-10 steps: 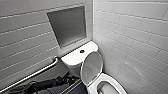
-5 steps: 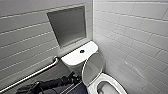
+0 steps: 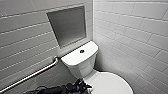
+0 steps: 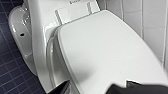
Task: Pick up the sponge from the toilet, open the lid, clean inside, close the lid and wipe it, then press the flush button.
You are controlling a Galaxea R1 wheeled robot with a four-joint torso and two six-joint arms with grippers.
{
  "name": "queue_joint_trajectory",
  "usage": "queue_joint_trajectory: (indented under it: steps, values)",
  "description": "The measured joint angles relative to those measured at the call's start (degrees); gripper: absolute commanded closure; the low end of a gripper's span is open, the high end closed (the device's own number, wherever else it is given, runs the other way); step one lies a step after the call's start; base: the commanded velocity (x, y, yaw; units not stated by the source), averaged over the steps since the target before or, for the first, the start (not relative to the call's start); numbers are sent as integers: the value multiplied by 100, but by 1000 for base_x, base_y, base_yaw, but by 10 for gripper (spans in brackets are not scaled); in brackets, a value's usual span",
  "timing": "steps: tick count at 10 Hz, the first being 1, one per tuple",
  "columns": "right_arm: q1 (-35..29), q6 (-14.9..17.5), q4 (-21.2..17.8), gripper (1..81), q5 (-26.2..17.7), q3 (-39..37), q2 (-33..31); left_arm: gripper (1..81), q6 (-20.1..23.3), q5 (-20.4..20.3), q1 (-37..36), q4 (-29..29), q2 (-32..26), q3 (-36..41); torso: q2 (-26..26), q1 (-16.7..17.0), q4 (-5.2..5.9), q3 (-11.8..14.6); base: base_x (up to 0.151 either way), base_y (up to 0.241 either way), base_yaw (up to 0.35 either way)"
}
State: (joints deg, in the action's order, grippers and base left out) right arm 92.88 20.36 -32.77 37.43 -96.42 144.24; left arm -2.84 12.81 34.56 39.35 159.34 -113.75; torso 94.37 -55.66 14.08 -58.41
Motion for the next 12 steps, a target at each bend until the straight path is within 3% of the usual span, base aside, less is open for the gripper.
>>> queue_joint_trajectory:
  steps: [1, 5, 9, 12]
  values:
    - [-5, 1, 2, 811, 0, 0, 0, 10, 0, 135, 44, -256, -166, -15, 0, 0, 0, 0, 0, 0, 0]
    - [-62, 4, 0, 811, 2, 0, 0, 10, 1, 990, 697, -2280, -711, -118, 0, 0, 0, 0, 0, 0, 0]
    - [-200, -10, 28, 811, -9, 102, -154, 10, 1, 1051, 1703, -3338, -937, -108, 0, 0, 0, 0, 0, 0, 0]
    - [-396, -11, 59, 811, -13, 564, -374, 10, 1, 686, 2684, -3864, -1017, -177, 0, 0, 0, 0, 0, 0, 0]
